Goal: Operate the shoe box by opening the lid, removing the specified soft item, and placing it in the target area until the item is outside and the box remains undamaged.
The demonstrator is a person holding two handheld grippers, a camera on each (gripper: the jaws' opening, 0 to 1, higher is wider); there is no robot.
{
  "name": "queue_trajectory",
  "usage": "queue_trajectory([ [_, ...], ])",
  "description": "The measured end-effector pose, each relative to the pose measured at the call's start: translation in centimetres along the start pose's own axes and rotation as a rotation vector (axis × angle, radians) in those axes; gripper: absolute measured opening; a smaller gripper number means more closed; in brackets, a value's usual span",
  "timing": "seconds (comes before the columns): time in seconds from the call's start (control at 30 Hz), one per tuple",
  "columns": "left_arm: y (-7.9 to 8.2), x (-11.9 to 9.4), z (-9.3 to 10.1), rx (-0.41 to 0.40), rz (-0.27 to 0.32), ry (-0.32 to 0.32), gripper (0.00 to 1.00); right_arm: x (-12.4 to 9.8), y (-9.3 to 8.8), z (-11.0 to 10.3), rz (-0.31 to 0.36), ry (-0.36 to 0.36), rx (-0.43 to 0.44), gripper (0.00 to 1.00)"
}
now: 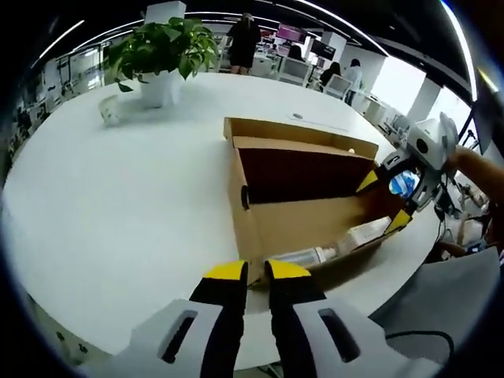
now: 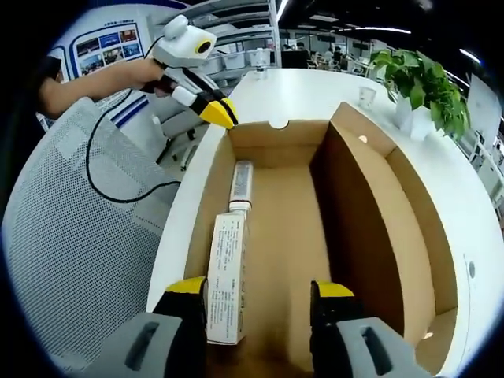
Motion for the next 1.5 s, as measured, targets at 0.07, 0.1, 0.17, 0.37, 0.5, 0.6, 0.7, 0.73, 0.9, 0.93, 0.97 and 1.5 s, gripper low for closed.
queue_trajectory([
  [0.07,-0.1,0.1,0.1,-0.008,0.001,-0.005,0.05,0.0,0.0,0.1,-0.001,-0.005,0.000,0.51],
  [0.1,-0.1,0.3,0.2,-0.009,-0.001,-0.004,0.05,-0.1,-0.1,0.2,0.001,-0.007,-0.003,0.51],
  [0.17,-0.3,0.5,0.2,0.009,-0.015,0.002,0.05,-0.1,-0.1,0.3,0.001,-0.014,-0.008,0.50],
  [0.37,-0.3,0.4,0.2,-0.004,-0.012,0.003,0.04,-0.5,-0.1,0.3,0.009,-0.009,-0.028,0.45],
  [0.5,-0.3,0.4,0.2,-0.013,-0.008,0.007,0.04,-0.2,0.0,-0.2,0.015,0.010,-0.025,0.44],
  [0.6,-0.4,0.3,0.3,-0.017,-0.006,0.010,0.04,0.3,0.2,-0.8,0.015,0.021,-0.047,0.41],
  [0.7,-0.4,0.3,0.4,-0.021,-0.004,0.015,0.04,0.8,0.4,-1.3,0.021,0.017,-0.079,0.36],
  [0.73,-0.4,0.3,0.4,-0.021,-0.004,0.016,0.04,0.9,0.5,-1.5,0.024,0.016,-0.077,0.34],
  [0.9,-0.5,0.3,0.5,-0.024,0.000,0.025,0.04,1.2,0.8,-1.7,0.041,0.008,-0.091,0.27],
  [0.93,-0.5,0.3,0.5,-0.024,0.000,0.026,0.04,1.2,0.8,-1.8,0.040,0.008,-0.091,0.25],
  [0.97,-0.5,0.3,0.5,-0.025,0.000,0.028,0.04,1.2,0.8,-1.8,0.040,0.008,-0.093,0.25],
  [1.5,-0.4,0.3,0.5,-0.045,0.001,0.030,0.04,1.0,0.7,-2.1,0.018,-0.017,-0.108,0.14],
])
Point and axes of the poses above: the point that each gripper's makers call its tool centre point, and the gripper's own axes: x roughly forward along the fingers, z roughly to its right, y roughly out of its top, the point moved 7 cm from there along -x, roughly backward along the fingers, and after that the axes turned 14 degrees about -y, right-handed, at the moved point
